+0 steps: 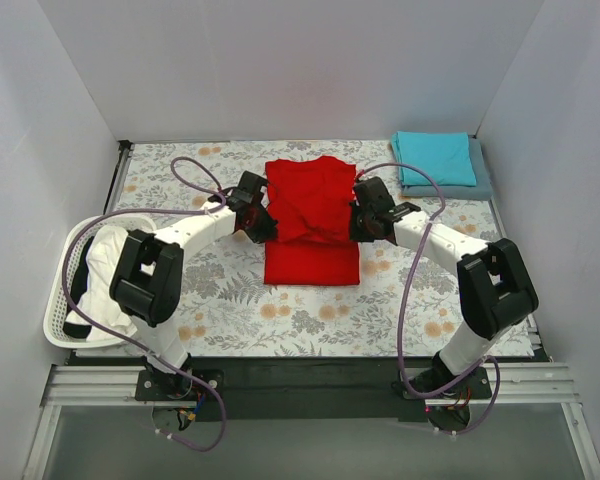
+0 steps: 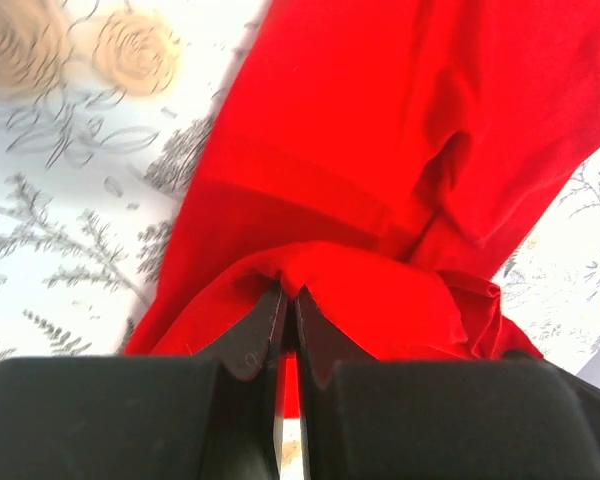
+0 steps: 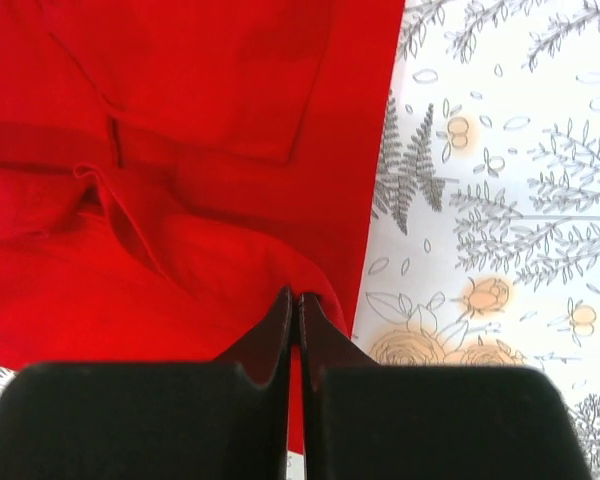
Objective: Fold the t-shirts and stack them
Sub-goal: Fold the tshirt
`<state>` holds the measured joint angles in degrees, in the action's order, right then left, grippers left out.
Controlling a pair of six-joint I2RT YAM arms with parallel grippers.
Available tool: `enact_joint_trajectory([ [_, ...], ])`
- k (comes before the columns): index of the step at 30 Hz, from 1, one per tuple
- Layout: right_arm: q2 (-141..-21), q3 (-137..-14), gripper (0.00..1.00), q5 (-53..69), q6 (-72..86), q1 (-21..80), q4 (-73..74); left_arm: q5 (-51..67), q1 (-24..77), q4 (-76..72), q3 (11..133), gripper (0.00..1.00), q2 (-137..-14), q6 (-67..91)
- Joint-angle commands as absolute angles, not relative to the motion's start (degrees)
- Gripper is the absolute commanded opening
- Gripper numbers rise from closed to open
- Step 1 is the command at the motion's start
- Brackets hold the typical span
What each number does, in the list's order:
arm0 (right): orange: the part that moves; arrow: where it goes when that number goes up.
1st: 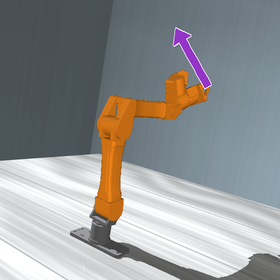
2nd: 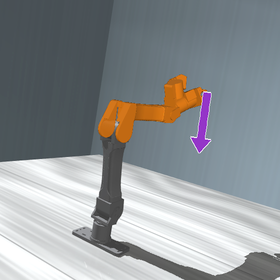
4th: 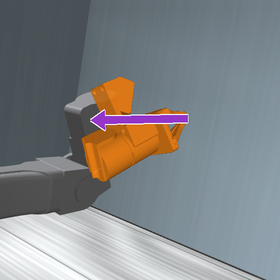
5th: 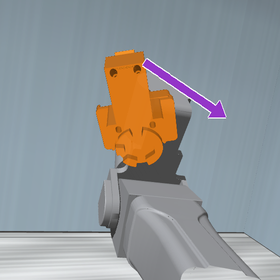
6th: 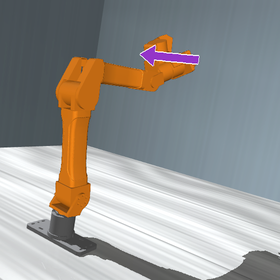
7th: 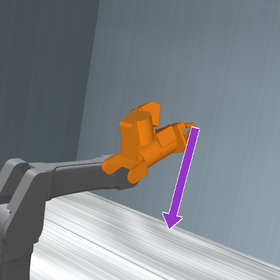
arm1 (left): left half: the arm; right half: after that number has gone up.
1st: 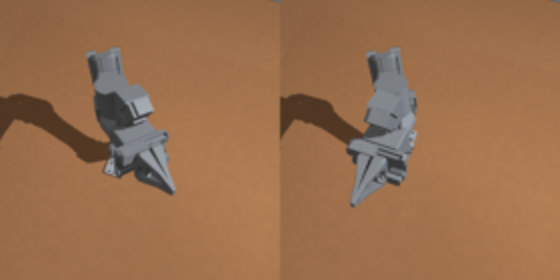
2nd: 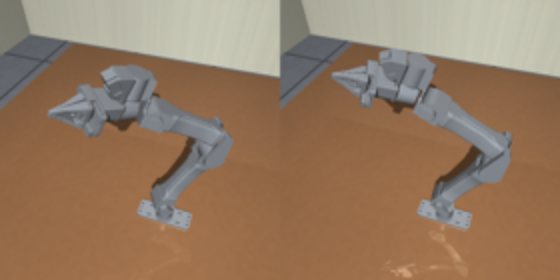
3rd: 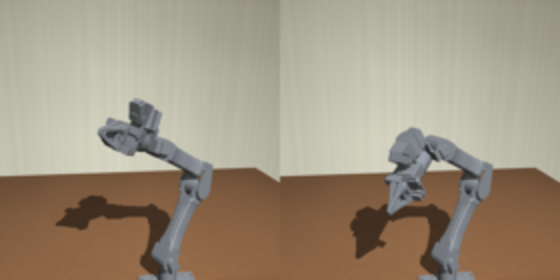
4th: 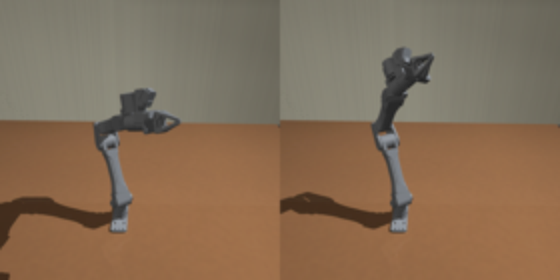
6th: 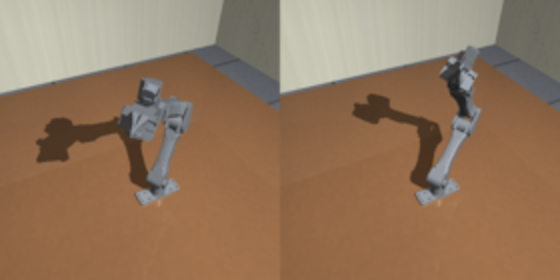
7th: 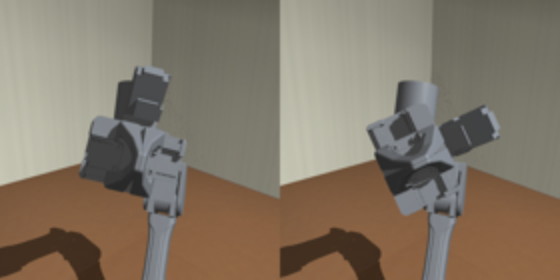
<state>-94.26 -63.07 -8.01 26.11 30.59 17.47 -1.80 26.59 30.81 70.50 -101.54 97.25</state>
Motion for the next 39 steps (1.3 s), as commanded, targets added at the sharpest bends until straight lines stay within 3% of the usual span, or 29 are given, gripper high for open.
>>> enact_joint_trajectory([
  [1,-96.4,-67.3,0.01,-5.0,24.3,29.1,14.4,-1.2,25.3,30.1,74.1,0.0,-103.3,95.6],
  [12,-103.8,-73.6,0.01,1.8,22.0,24.6,13.0,-0.1,22.2,28.3,78.6,0.0,-107.7,93.6],
  [13,-104.2,-73.9,0.08,2.5,21.6,24.2,13.0,2.3,21.5,28.0,78.7,0.0,-107.8,93.1],
  [14,-104.5,-74.6,0.18,2.9,21.4,23.9,13.1,2.8,21.3,27.3,78.7,0.15,-107.8,92.9],
  [15,-104.4,-75.0,0.41,3.5,20.8,23.6,13.1,3.1,20.9,27.2,78.9,0.26,-107.6,92.6],
  [16,-104.2,-75.4,0.53,3.5,20.6,23.0,13.0,3.8,20.3,26.8,78.9,0.36,-107.3,91.7],
  [18,-102.8,-76.6,0.71,3.7,20.0,22.5,13.0,4.2,19.9,25.5,78.8,0.56,-105.7,90.7],
  [21,-100.5,-78.1,0.8,4.1,19.2,22.3,14.5,4.4,19.4,25.3,78.7,0.59,-102.8,89.4],
  [23,-99.2,-78.0,0.79,5.4,19.2,22.4,15.6,6.4,19.5,25.4,77.8,0.56,-101.4,89.6],
  [24,-97.9,-76.7,0.72,6.0,19.3,22.8,15.6,7.1,19.6,25.4,76.7,0.49,-100.7,90.0],
  [26,-96.3,-74.5,0.66,5.4,19.3,24.5,15.6,8.3,20.3,25.3,73.4,0.42,-98.8,90.7],
  [27,-95.1,-72.3,0.58,4.6,19.4,25.9,15.6,8.3,21.0,25.1,71.1,0.3,-97.7,91.1],
  [30,-94.7,-69.4,0.52,4.7,19.9,27.5,14.0,10.4,22.1,22.9,67.9,0.12,-97.5,91.8],
  [31,-95.1,-68.5,0.49,5.0,20.1,28.3,13.5,11.0,22.8,21.7,67.2,0.0,-97.8,91.8],
  [34,-98.3,-69.7,0.4,7.1,20.1,29.0,12.9,14.1,24.0,20.4,68.5,0.0,-101.3,91.1],
  [39,-103.8,-73.8,0.38,8.0,19.3,29.3,12.8,16.2,24.3,18.7,76.2,0.0,-109.1,88.6],
])
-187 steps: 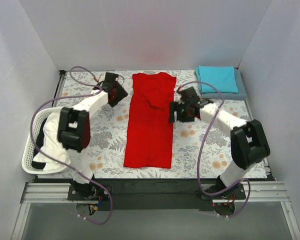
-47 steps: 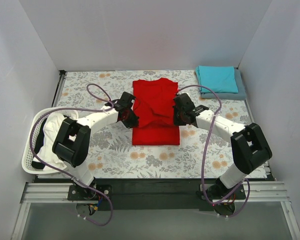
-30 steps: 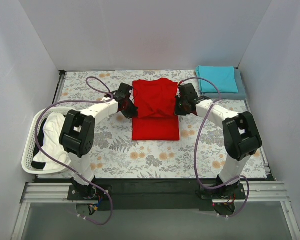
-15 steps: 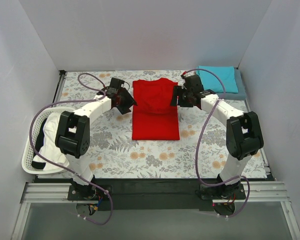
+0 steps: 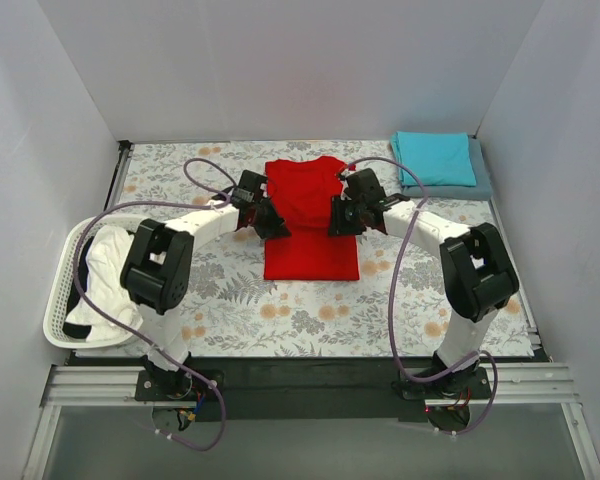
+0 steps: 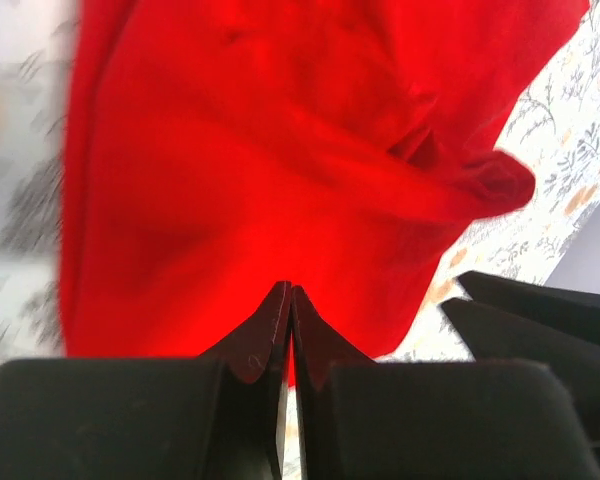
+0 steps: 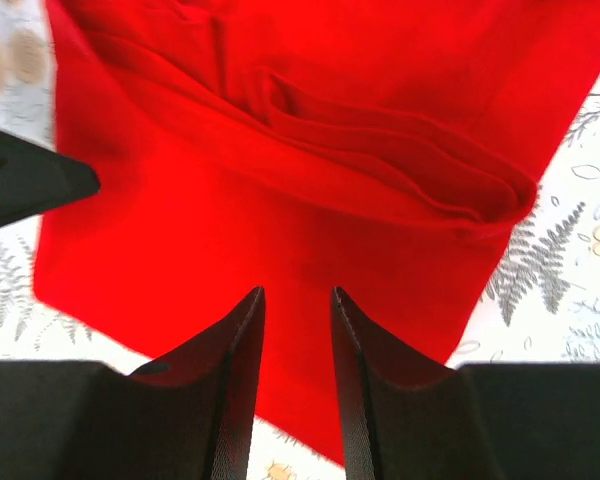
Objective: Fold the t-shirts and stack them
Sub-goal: Fold the tshirt
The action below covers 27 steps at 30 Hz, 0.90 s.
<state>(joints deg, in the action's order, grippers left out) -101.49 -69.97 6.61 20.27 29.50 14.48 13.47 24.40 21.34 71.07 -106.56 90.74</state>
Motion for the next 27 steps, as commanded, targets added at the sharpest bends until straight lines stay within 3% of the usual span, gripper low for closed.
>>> enact_joint_trajectory([
  [1,-104.6,-74.6,0.38,8.0,19.2,29.2,12.7,16.8,24.2,18.7,77.7,0.0,-110.3,88.2],
  [13,-115.1,-84.7,0.37,8.2,19.6,27.3,13.8,18.1,23.1,20.3,92.4,0.0,-124.2,86.9],
  [27,-121.3,-83.9,0.34,6.6,19.2,26.3,14.9,11.9,22.4,24.0,88.9,0.0,-127.1,89.3],
])
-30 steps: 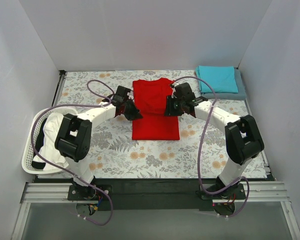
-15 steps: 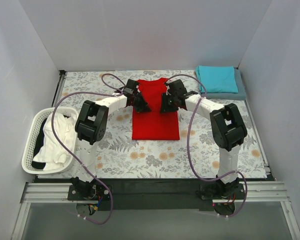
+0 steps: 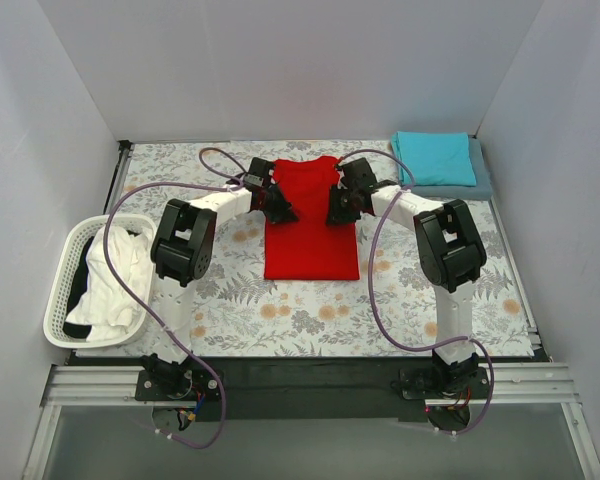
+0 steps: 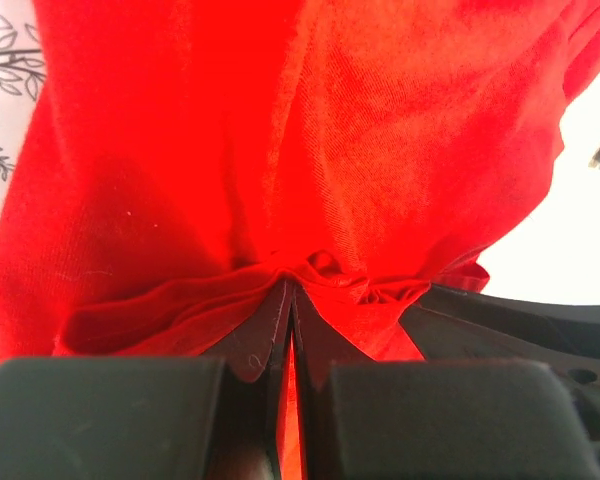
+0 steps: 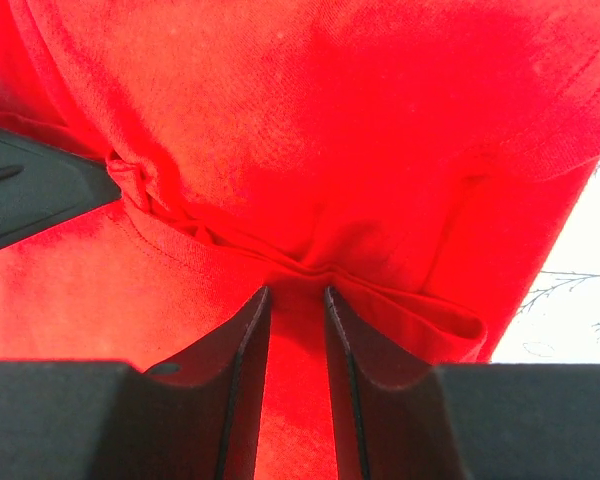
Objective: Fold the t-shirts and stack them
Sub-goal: Fold the tshirt
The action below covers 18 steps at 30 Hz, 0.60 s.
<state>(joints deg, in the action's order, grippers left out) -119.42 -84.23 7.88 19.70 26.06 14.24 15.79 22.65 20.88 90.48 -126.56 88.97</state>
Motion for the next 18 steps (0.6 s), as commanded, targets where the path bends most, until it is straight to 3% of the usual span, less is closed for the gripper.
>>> enact_joint_trajectory([
  [1,-121.2,-83.6,0.34,6.3,19.2,26.3,15.0,10.0,22.4,25.0,88.5,0.0,-126.8,89.9],
  [18,-112.8,-70.7,0.33,3.3,20.5,30.2,15.1,7.4,22.3,23.3,70.5,0.0,-114.8,93.5],
])
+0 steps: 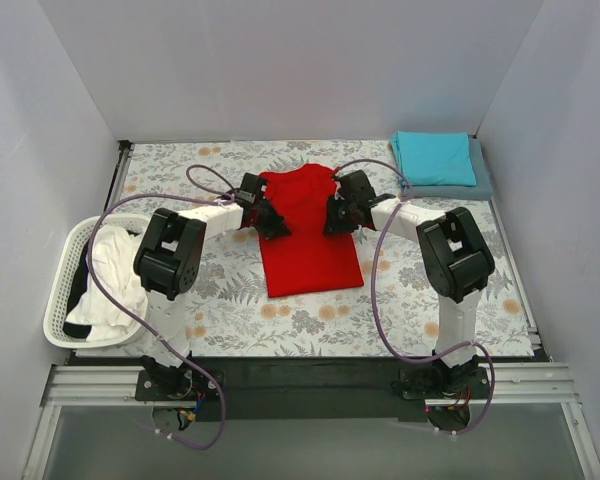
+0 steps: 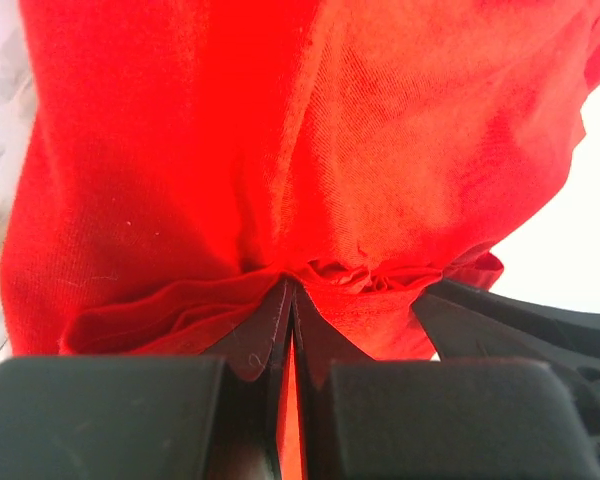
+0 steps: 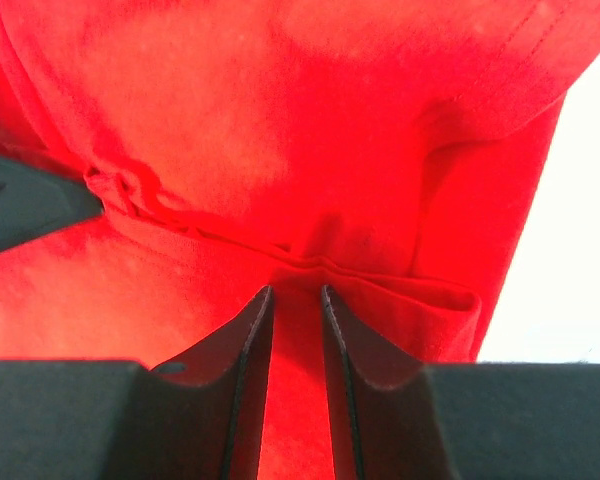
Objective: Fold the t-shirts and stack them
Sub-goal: Fold the tshirt
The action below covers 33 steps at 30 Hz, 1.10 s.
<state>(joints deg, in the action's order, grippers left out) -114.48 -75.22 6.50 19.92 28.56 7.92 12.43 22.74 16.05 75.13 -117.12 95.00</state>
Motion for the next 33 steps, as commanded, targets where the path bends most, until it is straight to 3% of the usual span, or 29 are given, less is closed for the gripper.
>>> enact_joint_trajectory([
  [1,-111.7,-69.7,0.33,2.8,20.9,30.6,14.9,7.7,22.4,22.8,69.4,0.0,-113.9,93.3],
  [12,-101.3,-59.8,0.34,3.5,25.0,32.8,12.7,5.9,22.1,21.5,57.7,0.0,-102.3,91.1],
  [27,-106.8,-70.6,0.36,9.0,21.5,25.5,14.7,8.5,19.7,24.5,67.3,0.0,-104.8,85.3],
  [31,-102.8,-67.9,0.39,7.9,20.8,25.9,15.1,10.2,19.7,24.5,68.7,0.0,-102.5,83.5],
  [33,-100.3,-64.0,0.43,7.0,20.7,26.2,15.1,7.9,19.7,25.6,68.6,0.05,-100.5,84.1],
])
